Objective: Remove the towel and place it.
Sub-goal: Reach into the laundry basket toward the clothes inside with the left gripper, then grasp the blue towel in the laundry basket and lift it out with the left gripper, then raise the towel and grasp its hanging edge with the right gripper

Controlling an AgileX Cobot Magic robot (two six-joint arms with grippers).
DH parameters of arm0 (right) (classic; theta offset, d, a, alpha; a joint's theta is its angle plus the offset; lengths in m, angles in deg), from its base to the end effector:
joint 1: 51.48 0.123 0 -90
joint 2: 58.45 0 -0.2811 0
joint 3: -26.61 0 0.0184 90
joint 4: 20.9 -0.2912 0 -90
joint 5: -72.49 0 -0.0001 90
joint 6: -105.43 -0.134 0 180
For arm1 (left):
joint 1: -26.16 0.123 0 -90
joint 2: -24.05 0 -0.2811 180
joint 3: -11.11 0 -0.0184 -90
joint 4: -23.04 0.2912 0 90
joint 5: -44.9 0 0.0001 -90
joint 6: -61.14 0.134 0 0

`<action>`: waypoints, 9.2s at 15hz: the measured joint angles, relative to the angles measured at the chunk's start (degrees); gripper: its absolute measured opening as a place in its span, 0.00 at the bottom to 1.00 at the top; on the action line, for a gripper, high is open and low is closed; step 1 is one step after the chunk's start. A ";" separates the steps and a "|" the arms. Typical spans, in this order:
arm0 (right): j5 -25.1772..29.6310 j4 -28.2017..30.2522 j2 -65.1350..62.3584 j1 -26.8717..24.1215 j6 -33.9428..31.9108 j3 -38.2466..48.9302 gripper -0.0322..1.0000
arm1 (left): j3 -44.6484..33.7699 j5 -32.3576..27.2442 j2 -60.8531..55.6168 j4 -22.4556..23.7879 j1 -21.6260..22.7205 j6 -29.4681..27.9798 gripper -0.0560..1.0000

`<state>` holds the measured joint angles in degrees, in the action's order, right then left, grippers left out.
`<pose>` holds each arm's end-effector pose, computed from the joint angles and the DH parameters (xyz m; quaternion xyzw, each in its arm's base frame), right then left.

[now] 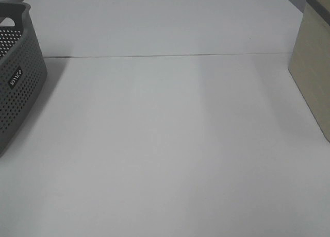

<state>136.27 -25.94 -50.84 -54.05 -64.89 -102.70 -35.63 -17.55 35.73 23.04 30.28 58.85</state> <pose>0.0731 0.0073 0.2580 -0.0563 0.8723 -0.0079 0.4857 0.0779 0.0056 0.2792 -0.0486 0.8684 0.0079 0.4933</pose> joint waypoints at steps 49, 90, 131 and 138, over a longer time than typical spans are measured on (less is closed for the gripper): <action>0.00 -0.40 0.00 0.00 0.00 0.00 0.62 | 55.86 0.86 114.31 41.42 1.03 59.13 0.80; 0.00 -0.40 0.00 0.00 -0.06 0.00 0.62 | 84.91 -2.23 87.61 0.46 -2.18 49.05 0.05; -0.92 -94.31 85.08 0.06 108.17 -9.51 0.62 | 94.77 8.59 97.63 8.82 -51.80 38.50 0.05; -9.05 -94.54 90.30 9.80 113.33 -9.63 0.62 | 94.77 9.22 97.63 8.42 -51.80 38.50 0.05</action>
<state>127.21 -120.48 39.46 -44.26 48.44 -112.32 59.14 -8.33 133.36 31.46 -21.51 97.35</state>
